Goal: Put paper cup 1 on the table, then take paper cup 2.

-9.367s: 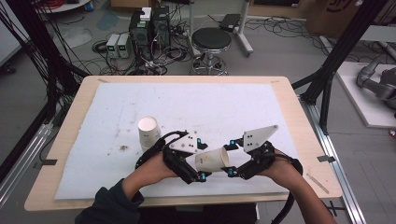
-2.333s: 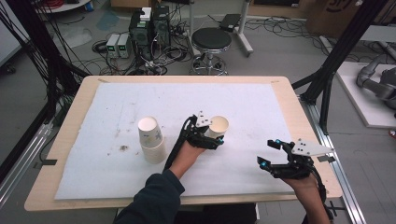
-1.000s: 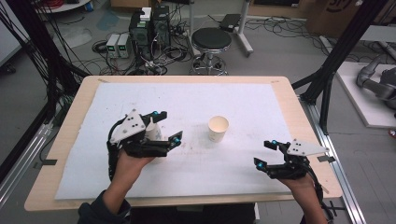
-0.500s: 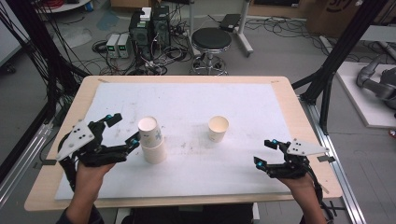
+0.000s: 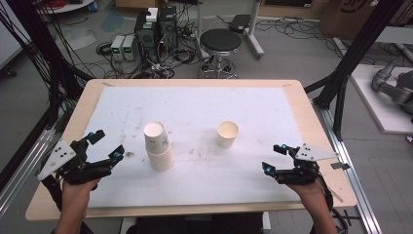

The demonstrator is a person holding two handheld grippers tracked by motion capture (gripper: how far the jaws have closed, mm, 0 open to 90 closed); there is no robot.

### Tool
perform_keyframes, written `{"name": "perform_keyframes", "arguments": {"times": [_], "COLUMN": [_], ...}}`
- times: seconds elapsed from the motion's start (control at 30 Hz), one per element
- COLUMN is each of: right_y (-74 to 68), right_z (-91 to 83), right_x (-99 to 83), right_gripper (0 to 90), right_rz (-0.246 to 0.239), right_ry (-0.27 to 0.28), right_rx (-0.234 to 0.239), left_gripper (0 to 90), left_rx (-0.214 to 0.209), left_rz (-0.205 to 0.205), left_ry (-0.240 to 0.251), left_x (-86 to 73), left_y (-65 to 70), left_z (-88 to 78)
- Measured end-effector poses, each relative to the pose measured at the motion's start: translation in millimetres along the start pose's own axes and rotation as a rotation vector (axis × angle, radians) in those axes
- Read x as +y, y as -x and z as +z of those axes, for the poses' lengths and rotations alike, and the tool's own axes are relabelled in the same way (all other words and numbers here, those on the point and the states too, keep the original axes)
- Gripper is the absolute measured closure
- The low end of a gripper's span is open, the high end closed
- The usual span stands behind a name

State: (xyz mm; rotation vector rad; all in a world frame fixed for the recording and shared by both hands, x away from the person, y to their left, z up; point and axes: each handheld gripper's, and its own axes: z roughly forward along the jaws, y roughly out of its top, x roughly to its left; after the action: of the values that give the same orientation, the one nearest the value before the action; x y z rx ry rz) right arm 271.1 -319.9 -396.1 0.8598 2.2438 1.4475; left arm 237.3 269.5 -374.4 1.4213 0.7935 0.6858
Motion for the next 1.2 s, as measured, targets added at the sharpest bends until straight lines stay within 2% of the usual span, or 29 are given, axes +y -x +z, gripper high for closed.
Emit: {"name": "perform_keyframes", "arguments": {"times": [0.33,0.7,0.87,1.07,1.2], "right_y": [1.9,0.6,-0.6,-1.3,-1.4], "right_z": [-2.6,-1.3,-0.1,1.9,2.7], "right_x": [-0.4,0.0,1.8,1.2,1.4], "right_gripper": [21.9,21.9,21.9,21.9,21.9], "right_rz": [0.001,0.002,-0.009,-0.005,-0.004], "right_ry": [0.008,0.004,0.006,0.002,0.001], "right_rx": [-0.003,0.0,0.012,0.016,0.019], "left_gripper": [15.2,15.2,15.2,15.2,15.2], "left_rx": [0.008,-0.011,-0.019,-0.04,-0.071], "left_rz": [0.007,0.004,-0.014,-0.025,-0.017], "left_ry": [-0.025,-0.052,-0.061,-0.081,-0.095], "left_x": [-3.3,-7.9,-9.7,-10.3,-5.6], "left_y": [-0.1,4.4,7.9,11.1,16.3], "left_z": [-2.0,1.6,3.8,13.3,26.8]}}
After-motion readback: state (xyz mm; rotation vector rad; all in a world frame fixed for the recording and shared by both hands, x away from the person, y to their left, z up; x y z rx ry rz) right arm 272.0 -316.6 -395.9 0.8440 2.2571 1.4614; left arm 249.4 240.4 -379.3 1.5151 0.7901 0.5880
